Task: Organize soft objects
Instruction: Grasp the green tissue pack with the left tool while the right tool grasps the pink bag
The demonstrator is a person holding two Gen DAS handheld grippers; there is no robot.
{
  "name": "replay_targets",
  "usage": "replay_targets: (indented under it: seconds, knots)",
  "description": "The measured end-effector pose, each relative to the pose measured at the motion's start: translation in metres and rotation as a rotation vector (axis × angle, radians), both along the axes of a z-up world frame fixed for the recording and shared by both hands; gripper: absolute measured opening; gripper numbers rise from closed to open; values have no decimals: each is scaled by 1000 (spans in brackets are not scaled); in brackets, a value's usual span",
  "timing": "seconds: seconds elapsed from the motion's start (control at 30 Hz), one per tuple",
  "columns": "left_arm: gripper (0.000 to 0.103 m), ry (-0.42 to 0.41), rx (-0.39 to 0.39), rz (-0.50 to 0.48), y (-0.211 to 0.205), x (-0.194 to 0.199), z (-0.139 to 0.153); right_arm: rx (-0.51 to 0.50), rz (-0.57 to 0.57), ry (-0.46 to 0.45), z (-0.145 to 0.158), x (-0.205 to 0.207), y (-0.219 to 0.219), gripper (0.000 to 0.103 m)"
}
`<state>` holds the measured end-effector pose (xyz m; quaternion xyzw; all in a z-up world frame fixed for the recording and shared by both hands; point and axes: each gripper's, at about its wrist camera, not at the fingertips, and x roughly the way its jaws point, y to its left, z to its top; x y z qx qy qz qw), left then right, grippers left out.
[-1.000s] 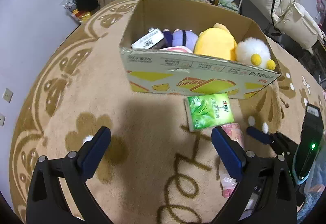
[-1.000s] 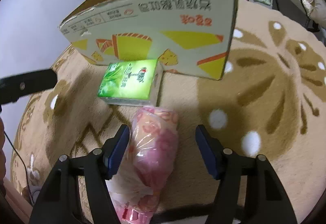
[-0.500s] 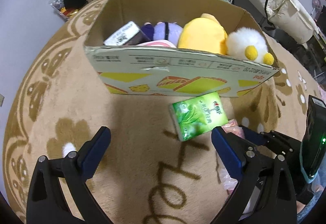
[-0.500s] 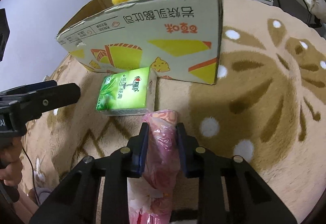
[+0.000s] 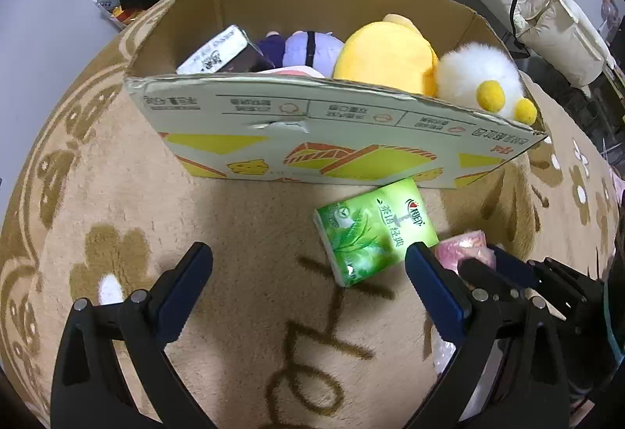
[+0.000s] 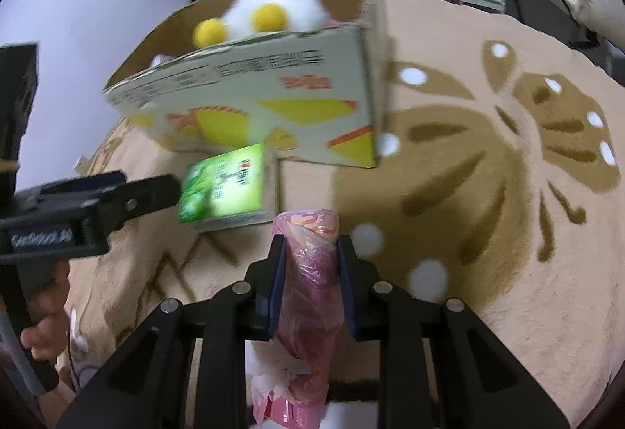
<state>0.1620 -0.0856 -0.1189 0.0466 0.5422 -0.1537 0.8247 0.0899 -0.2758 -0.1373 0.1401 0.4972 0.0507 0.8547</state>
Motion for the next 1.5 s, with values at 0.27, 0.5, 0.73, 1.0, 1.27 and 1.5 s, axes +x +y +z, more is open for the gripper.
replay_targets:
  seconds: [0.27, 0.5, 0.73, 1.0, 1.27, 1.5]
  knots:
    - [98, -21, 25, -27, -12, 0, -2, -6, -69, -14, 1, 9, -17, 27]
    - [98, -36, 6, -27, -25, 6, -5, 9, -121, -9, -4, 15, -27, 27]
    - [98, -30, -4, -31, -37, 12, -19, 25, -134, 2, -8, 14, -30, 27]
    - [98, -18, -20, -42, -46, 18, -29, 42, -139, 10, -10, 13, -32, 27]
    - [98, 28, 35, -55, -63, 26, -43, 32, -143, -5, -8, 13, -30, 27]
    - [77, 33, 70, -23, -60, 30, -49, 33, -131, -28, -2, 9, -28, 27]
